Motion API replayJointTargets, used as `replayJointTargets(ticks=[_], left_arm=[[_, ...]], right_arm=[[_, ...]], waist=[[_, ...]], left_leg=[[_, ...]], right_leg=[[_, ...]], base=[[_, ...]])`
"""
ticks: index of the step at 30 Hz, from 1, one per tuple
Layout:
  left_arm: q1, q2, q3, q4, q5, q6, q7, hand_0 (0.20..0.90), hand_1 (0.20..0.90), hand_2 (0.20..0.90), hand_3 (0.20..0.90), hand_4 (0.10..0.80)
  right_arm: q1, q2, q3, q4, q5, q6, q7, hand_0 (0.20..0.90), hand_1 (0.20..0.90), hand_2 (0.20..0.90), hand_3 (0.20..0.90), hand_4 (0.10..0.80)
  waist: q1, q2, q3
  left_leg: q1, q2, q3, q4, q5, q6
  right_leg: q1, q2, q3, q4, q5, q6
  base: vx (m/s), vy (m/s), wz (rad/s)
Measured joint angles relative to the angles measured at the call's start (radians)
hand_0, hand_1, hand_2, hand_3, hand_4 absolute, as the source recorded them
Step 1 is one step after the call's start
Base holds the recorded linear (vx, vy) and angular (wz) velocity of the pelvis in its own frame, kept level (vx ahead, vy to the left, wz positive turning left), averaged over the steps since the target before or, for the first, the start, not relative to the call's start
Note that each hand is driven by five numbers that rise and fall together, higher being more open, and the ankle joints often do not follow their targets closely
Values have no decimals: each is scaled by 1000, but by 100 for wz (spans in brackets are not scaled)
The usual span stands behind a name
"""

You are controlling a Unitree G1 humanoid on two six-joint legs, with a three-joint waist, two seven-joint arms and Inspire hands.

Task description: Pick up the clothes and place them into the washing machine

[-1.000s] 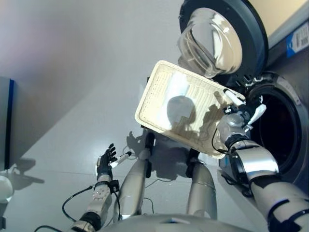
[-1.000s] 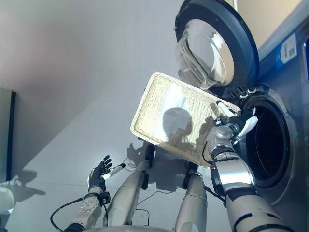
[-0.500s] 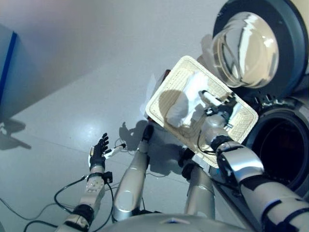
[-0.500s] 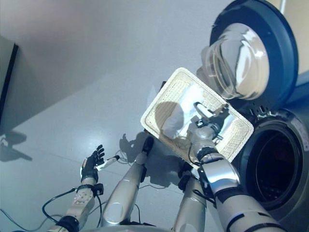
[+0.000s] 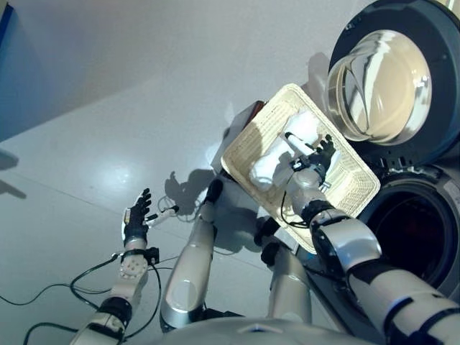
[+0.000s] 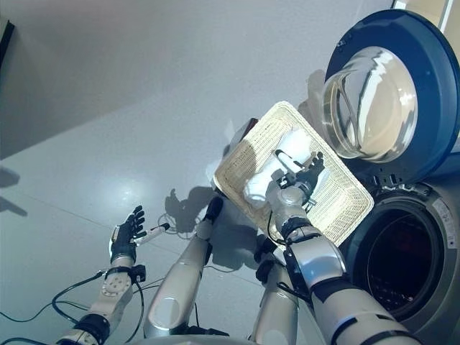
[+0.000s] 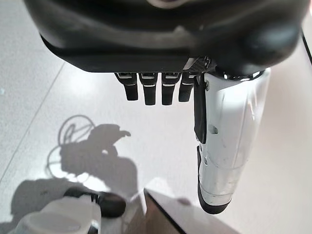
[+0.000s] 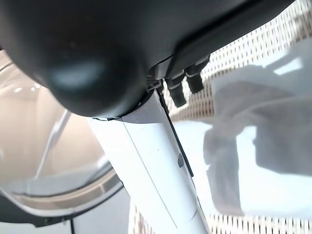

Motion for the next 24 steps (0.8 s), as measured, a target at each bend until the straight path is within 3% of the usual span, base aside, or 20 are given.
replayJointTargets(ticks=[16, 24], left_arm=[[-24, -1, -5, -60, 24, -6, 38, 900, 900, 900, 900, 800], [-55, -1, -5, -57, 24, 3, 39, 900, 900, 900, 900, 800]], right_arm=[[-48, -5, 20, 51, -73, 24, -81, 900, 900, 900, 900, 800], [-94, -10, 50, 107, -117, 89, -97, 900, 900, 900, 900, 800]], waist=[[66, -8, 36], [82, -38, 56]], left_leg=[[-105, -28, -89, 20, 5, -4], [-115, -33, -92, 22, 7, -2]], right_leg=[[-42, -24, -96, 37, -38, 13], [-41, -26, -98, 40, -49, 13]], base=[[38, -32, 19], [44, -5, 9]])
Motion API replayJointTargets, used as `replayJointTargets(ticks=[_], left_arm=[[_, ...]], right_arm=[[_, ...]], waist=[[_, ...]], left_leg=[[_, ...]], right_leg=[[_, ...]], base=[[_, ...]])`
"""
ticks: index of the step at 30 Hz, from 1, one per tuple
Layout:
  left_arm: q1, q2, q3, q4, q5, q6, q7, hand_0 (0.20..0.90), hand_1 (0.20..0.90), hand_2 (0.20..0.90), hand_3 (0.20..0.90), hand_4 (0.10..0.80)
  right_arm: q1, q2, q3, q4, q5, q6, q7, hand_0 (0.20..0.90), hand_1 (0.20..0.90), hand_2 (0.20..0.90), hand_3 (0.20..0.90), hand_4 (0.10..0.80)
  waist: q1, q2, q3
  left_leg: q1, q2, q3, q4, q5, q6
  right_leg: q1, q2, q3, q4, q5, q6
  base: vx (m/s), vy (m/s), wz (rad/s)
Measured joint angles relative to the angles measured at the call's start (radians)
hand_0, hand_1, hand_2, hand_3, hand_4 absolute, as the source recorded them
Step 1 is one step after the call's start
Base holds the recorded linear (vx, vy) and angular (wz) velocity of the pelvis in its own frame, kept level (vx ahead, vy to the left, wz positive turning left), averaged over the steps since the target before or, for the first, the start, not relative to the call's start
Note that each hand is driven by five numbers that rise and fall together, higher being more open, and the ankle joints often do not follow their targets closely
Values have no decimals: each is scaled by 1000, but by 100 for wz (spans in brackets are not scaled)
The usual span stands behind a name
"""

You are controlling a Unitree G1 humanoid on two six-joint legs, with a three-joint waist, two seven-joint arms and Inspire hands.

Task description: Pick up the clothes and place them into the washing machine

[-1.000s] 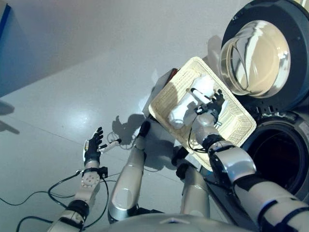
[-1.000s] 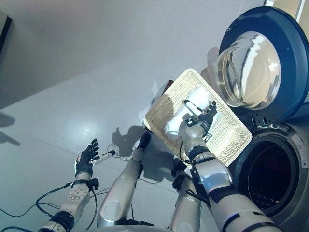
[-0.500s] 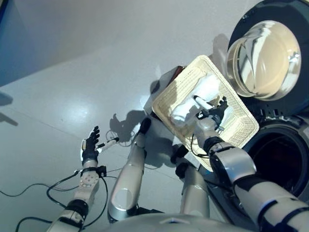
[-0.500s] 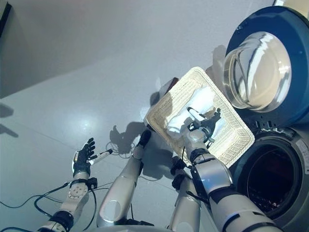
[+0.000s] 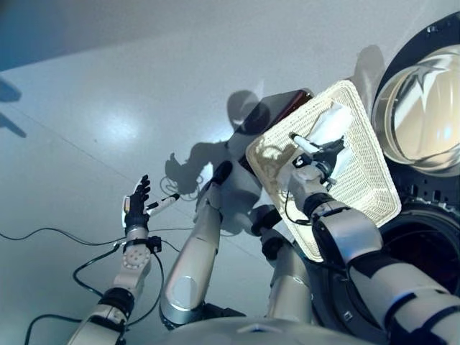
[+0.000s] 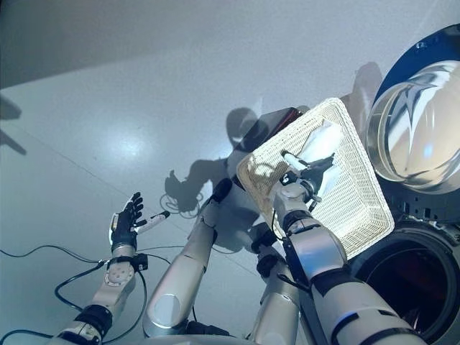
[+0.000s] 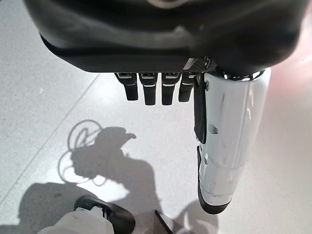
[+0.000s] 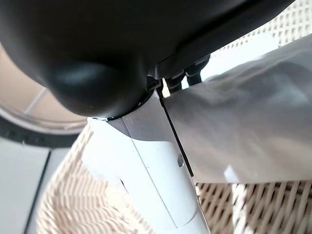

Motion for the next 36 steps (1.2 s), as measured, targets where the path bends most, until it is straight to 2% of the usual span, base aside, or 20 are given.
replayJointTargets(ticks=[5, 7, 8, 9, 18, 22, 26, 31, 32, 35, 36], left_arm=[[-7, -1, 1, -19, 1, 12, -1, 900, 900, 900, 900, 800], [-8, -1, 1, -20, 5, 13, -1, 900, 900, 900, 900, 800], [-6, -1, 1, -20, 7, 15, -1, 900, 900, 900, 900, 800], [-6, -1, 2, -20, 9, 15, 0, 900, 900, 900, 900, 800], [0, -3, 3, -14, 44, 37, -3, 900, 900, 900, 900, 800], [0, -4, 3, 16, 70, 38, -5, 900, 900, 900, 900, 800], [0, -10, 3, 86, 84, 49, -8, 900, 900, 900, 900, 800], [27, -22, 9, 139, 84, 61, -17, 900, 900, 900, 900, 800], [31, -24, 12, 159, 83, 63, -23, 900, 900, 900, 900, 800], [36, -26, 12, 226, 77, 73, -28, 900, 900, 900, 900, 800], [49, -26, 12, 244, 76, 76, -29, 900, 900, 900, 900, 800]], right_arm=[[-3, -14, 16, 18, -59, 48, 5, 900, 900, 900, 900, 800], [5, -24, 36, 30, -89, 68, 4, 510, 510, 510, 510, 522], [15, -31, 38, 32, -115, 72, 3, 384, 384, 384, 384, 431], [17, -33, 38, 34, -123, 74, 3, 200, 200, 200, 200, 300], [136, -70, 19, 35, -228, 113, 12, 200, 200, 200, 200, 300], [192, -69, -15, 37, -234, 121, 32, 200, 200, 200, 200, 300], [244, -98, -122, 45, -237, 131, 43, 200, 200, 200, 200, 300], [301, -136, -260, 46, -111, 103, 94, 200, 200, 200, 200, 300], [319, -146, -301, 24, -21, 68, 121, 200, 200, 200, 200, 300], [343, -143, -370, -46, 149, -10, 169, 200, 200, 200, 200, 300], [356, -141, -386, -72, 204, -52, 186, 200, 200, 200, 200, 300]], waist=[[10, 0, 0], [20, 1, 0], [23, 1, 1], [23, 1, 1], [22, 8, 2], [19, 24, -5], [6, 58, -26], [-16, 81, -98], [-49, 87, -108], [-88, 89, -129], [-110, 86, -158]], left_leg=[[0, 1, 0, 2, -1, -2], [0, 0, 0, 3, -1, -2], [0, -1, 0, 4, -1, -2], [0, -1, 0, 4, -1, -2], [45, -15, 18, 16, -6, 4], [63, -18, 41, 15, -9, 9], [84, -29, 58, 14, -10, 20], [113, -35, 81, -1, -10, 43], [133, -36, 98, -6, -3, 63], [168, -35, 139, -9, -19, 70], [176, -33, 166, -21, -22, 75]], right_leg=[[0, 0, 0, 2, -1, -1], [-1, -2, 0, 4, -1, -1], [-1, -5, 0, 5, -1, -1], [-1, -5, 0, 6, -1, -1], [32, -25, 25, 10, -3, 1], [39, -36, 46, 11, 2, 9], [52, -40, 70, 4, 12, 24], [76, -46, 88, -26, 26, 40], [94, -50, 91, -34, 34, 49], [114, -47, 122, -65, 49, 49], [111, -45, 151, -82, 63, 55]], base=[[0, 0, 0], [-11, 41, 1], [-3, 39, 2], [-3, 40, 1], [0, 35, -2], [-1, 31, -11], [4, 12, -6], [-22, 60, -7], [-91, 124, -8], [-3, 85, -39], [-12, 79, -52]])
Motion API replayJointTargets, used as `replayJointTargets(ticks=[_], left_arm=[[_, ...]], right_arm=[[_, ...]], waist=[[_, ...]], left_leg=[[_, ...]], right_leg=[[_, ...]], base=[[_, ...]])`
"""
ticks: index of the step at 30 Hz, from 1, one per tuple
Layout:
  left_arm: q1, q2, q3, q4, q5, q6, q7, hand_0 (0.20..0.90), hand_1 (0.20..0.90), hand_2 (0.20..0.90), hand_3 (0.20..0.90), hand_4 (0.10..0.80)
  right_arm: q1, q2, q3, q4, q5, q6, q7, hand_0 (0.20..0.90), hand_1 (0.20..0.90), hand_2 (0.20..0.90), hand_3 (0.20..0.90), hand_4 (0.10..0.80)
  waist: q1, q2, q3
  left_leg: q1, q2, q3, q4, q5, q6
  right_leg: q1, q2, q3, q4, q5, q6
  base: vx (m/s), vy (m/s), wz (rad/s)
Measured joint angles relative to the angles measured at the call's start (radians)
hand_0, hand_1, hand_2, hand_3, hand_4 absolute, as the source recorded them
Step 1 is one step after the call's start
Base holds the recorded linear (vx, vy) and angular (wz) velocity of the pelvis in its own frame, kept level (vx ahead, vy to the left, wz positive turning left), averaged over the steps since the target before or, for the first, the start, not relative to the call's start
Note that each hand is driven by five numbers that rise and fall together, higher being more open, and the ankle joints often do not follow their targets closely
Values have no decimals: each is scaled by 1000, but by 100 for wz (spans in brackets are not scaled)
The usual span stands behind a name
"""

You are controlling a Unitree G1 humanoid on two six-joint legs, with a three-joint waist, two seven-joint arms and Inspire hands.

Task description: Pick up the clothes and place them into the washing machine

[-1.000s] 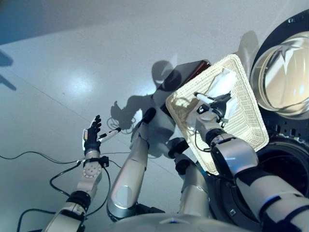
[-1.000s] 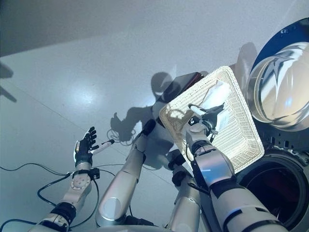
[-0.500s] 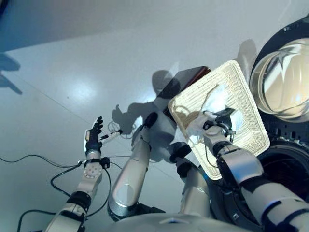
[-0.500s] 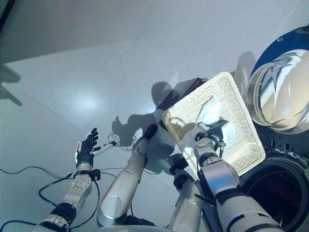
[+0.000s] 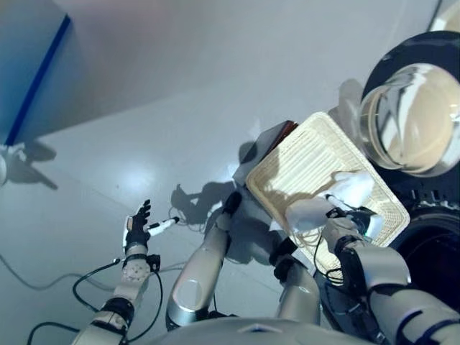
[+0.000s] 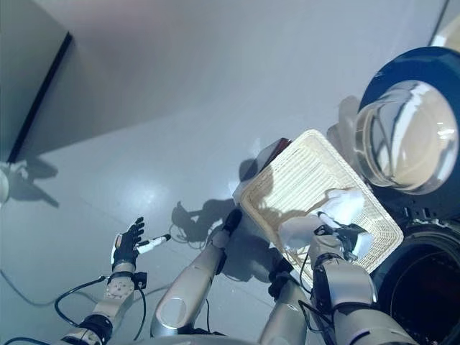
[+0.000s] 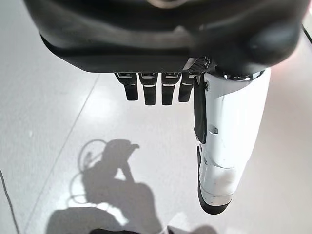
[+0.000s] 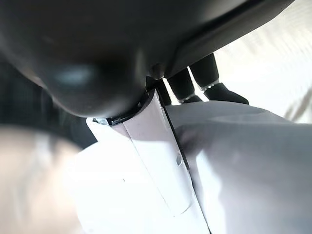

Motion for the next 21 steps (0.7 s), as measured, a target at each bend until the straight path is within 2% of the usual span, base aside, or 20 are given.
replayJointTargets(ticks=[1, 4, 6, 9, 12, 18, 21], left_arm=[[-3, -1, 1, 10, -7, -1, 0, 900, 900, 900, 900, 800], [-5, -8, 3, 34, -58, -7, -1, 900, 900, 900, 900, 800], [2, -24, 1, 44, -116, -25, -17, 900, 900, 900, 900, 800], [7, -57, -1, 46, -166, -68, -46, 900, 900, 900, 900, 800], [9, -73, -11, 49, -192, -82, -68, 900, 900, 900, 900, 800], [75, -115, -21, 50, -235, -88, -88, 900, 900, 900, 900, 800], [91, -123, -61, 46, -238, -89, -90, 900, 900, 900, 900, 800]], right_arm=[[7, 2, 3, -25, 43, -35, 10, 200, 200, 200, 200, 300], [38, 37, 3, -105, 142, -97, 42, 200, 200, 200, 200, 300], [96, 84, 1, -219, 191, -137, 59, 200, 200, 200, 200, 300], [154, 117, -12, -288, 219, -165, 60, 200, 200, 200, 200, 300], [171, 110, -50, -284, 229, -169, 41, 200, 200, 200, 200, 300], [125, -1, -91, -286, 218, -171, -26, 200, 200, 200, 200, 300], [105, -59, -97, -286, 190, -172, -43, 200, 200, 200, 200, 300]], waist=[[-31, 2, -10], [-68, -1, -17], [-117, 0, -19], [-148, 18, -28], [-150, 34, -25], [-171, 142, -26], [-174, 180, -27]], left_leg=[[4, 2, 16, 3, -2, 3], [21, 4, 56, 5, -10, 15], [36, 6, 102, 4, -20, 28], [40, 7, 129, -2, -27, 30], [50, 7, 152, -12, -27, 30], [71, 7, 214, -38, -27, 32], [72, 9, 222, -43, -26, 32]], right_leg=[[-2, 4, 20, -15, 12, 3], [-1, 10, 62, -39, 35, 7], [-5, 13, 106, -58, 52, 12], [-1, 14, 131, -101, 86, 19], [-2, 15, 152, -120, 102, 22], [-5, 15, 203, -170, 147, 35], [-11, 18, 211, -171, 150, 35]], base=[[-11, 79, -50], [-34, 71, -49], [-36, 65, -54], [-20, 47, -37], [-16, 48, -23], [-16, 24, -26], [7, 5, -12]])
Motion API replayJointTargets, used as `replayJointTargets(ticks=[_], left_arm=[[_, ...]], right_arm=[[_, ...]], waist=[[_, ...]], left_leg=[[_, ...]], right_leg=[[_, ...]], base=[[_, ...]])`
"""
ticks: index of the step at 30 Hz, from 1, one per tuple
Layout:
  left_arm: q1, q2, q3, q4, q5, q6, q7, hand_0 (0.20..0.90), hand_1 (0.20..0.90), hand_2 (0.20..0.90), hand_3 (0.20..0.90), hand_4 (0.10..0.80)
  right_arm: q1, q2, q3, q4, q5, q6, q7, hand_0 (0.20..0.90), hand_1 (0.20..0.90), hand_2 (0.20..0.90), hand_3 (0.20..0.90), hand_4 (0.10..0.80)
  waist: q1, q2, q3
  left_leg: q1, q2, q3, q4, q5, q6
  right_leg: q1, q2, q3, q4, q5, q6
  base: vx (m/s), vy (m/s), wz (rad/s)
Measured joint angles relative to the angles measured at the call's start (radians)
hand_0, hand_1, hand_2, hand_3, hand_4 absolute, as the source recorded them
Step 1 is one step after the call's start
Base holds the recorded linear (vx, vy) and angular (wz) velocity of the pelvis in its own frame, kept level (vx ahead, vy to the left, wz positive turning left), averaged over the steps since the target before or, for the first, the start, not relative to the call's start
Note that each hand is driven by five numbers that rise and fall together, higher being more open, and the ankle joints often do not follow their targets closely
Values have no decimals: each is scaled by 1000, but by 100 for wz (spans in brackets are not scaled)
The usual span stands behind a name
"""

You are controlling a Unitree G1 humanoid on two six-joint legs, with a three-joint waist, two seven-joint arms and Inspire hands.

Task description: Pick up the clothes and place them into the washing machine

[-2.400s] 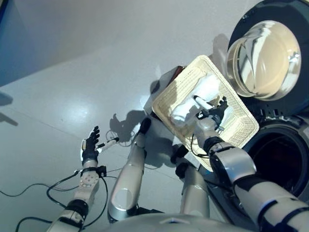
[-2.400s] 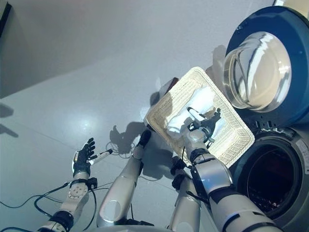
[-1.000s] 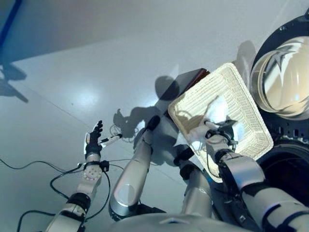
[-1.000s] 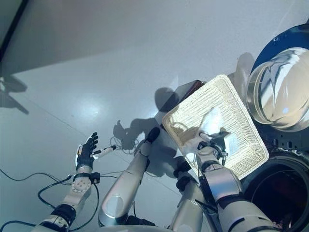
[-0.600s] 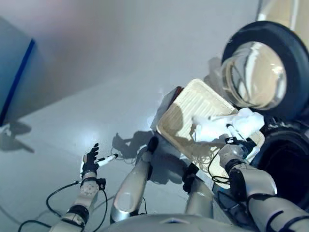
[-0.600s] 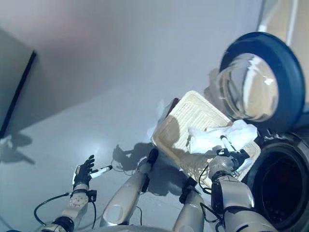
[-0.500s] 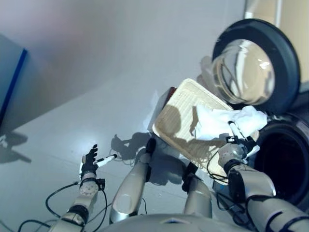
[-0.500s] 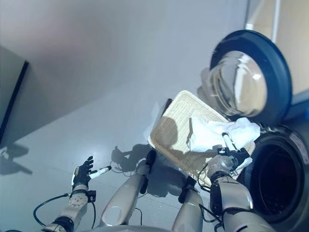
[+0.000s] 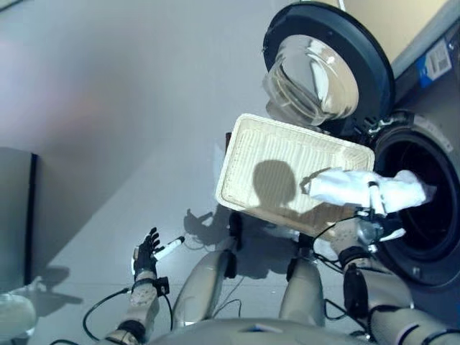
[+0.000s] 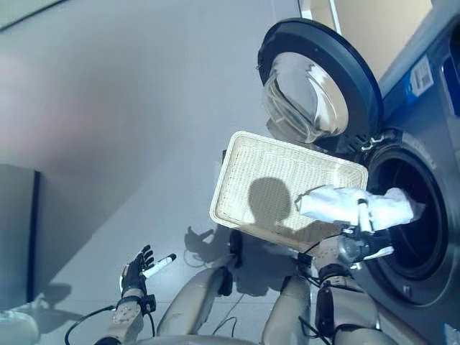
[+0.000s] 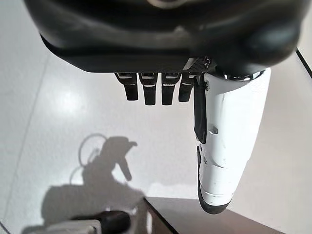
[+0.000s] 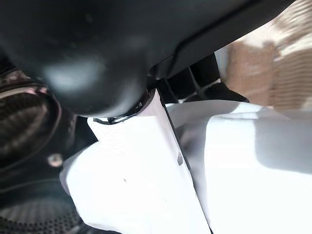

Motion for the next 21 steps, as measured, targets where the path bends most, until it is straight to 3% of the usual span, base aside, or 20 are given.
replayJointTargets(ticks=[13, 21], left_arm=[[32, -16, -81, -68, 0, -2, -41, 900, 900, 900, 900, 800], [33, -12, -114, -186, 6, -20, -42, 900, 900, 900, 900, 800]], right_arm=[[-295, -219, -5, 18, -112, 10, -118, 200, 200, 200, 200, 300], [-393, -312, 61, 21, -210, 52, -167, 200, 200, 200, 200, 300]], waist=[[-11, 103, 13], [-11, 128, 23]], left_leg=[[32, 5, 56, -101, 33, 17], [31, 3, 66, -126, 38, 8]], right_leg=[[-70, 21, 79, -12, 17, 4], [-140, 28, 120, 63, -18, 1]], base=[[25, -14, -21], [42, -52, -11]])
